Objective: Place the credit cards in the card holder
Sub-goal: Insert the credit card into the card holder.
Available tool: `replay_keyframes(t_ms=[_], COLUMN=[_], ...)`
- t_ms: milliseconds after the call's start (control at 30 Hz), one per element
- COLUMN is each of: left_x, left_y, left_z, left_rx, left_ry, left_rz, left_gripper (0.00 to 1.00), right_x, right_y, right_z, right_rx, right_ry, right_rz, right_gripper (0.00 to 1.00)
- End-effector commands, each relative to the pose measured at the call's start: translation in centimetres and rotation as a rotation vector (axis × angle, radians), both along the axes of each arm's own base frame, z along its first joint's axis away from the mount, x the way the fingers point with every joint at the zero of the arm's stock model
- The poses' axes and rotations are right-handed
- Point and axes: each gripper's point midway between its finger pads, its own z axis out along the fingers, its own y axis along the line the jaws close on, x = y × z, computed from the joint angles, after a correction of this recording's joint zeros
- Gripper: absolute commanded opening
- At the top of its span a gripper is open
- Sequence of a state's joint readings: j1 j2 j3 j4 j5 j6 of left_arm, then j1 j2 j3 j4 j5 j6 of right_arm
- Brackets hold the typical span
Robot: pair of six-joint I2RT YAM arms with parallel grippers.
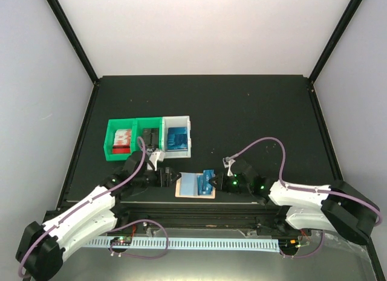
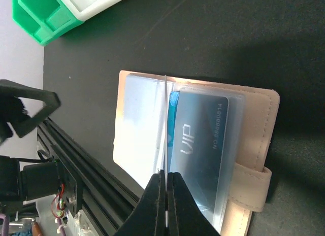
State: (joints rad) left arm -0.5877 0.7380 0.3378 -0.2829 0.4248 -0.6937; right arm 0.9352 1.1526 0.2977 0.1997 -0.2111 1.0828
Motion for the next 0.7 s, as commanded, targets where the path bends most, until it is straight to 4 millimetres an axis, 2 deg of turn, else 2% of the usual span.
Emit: replay_keyframes(t_ms=[0,100,333,533,667], left_x=[0.6,0.5,0.3,-0.1,-0.6], left_y=[-0.3,-0.1,-0.5,-0.7,-0.9], left_z=[-0.9,-2.4,-5.0,-6.8,-7.8], left_rx=[-0.031,-0.01,0.052,0.109,0.14], left_ry=[0.02,0.052,0.109,0.141,0.166], left_rz=[0.051,0.077,0.08,0.074,0.065], left_gripper=[0.7,0.63,0.38,0.31,0.3], right_x=[0.3,0.2,0.1,-0.3,-0.7], right_y=[1.5,1.8,3.3,4.1,4.1], right_z=[1.5,1.0,0.5,-0.5,-1.8], right_rx=[0.121,0.136,0.202,0.197,0.173], right_ry=[-0.045,-0.038,0.015,0.068,0.117], right_rz=[0.02,0.023,0.031,0.025,0.006], right_gripper=[0.01,0.01,0.01,0.01,0.01])
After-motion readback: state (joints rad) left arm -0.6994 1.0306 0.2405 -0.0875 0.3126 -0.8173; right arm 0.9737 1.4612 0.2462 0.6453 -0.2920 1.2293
